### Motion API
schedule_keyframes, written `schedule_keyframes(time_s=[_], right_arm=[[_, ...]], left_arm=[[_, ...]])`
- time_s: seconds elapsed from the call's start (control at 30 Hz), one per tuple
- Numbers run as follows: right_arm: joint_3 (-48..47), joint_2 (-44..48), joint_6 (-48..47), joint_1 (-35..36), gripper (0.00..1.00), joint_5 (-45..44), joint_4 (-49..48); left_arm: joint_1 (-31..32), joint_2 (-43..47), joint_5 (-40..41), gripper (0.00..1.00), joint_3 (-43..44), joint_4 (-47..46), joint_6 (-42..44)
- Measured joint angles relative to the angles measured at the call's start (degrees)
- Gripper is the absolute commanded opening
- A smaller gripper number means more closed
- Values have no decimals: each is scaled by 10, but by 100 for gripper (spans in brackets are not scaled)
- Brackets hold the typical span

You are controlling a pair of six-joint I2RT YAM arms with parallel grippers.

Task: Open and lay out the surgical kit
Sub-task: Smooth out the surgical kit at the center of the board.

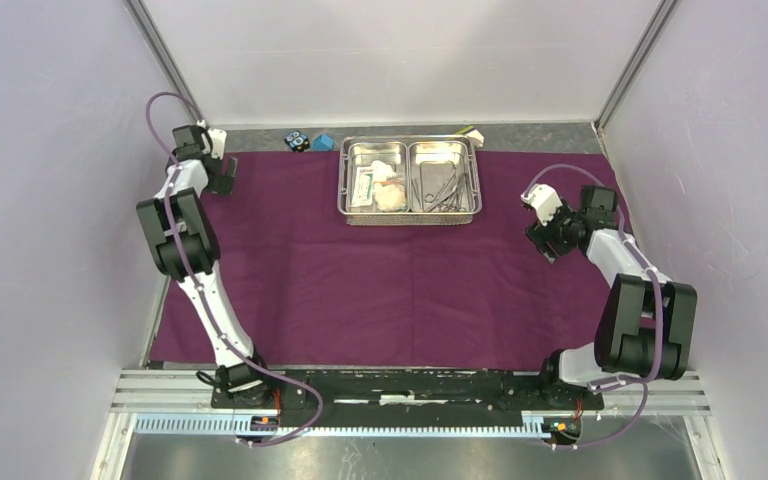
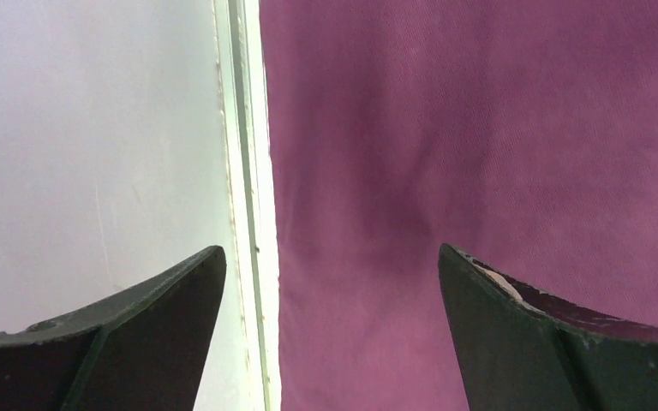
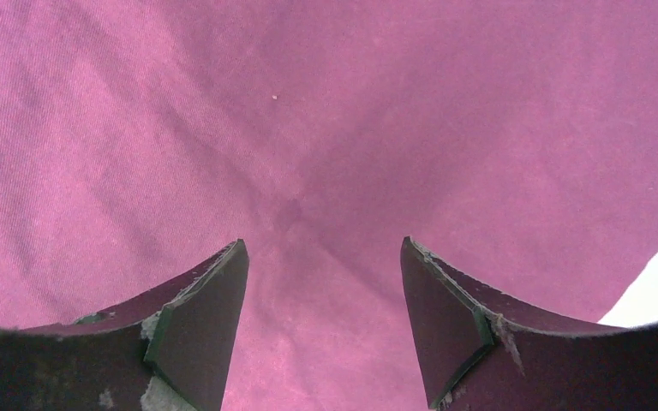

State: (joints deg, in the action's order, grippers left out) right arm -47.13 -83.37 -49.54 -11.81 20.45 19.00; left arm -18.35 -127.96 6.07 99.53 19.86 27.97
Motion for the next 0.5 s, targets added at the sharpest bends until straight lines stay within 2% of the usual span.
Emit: schedule_keyframes(time_s=[0.17, 0.37, 0.5], right_arm=[[22, 36, -10, -2, 74, 0, 10], [53, 72, -52, -3, 73, -19, 43], [74, 102, -101, -13, 73, -37, 92]], left_arm=[[-7, 112, -66, 100, -88, 27, -10], [-7, 322, -145, 100, -270, 26, -5], [-6, 426, -173, 100, -391, 27, 18]])
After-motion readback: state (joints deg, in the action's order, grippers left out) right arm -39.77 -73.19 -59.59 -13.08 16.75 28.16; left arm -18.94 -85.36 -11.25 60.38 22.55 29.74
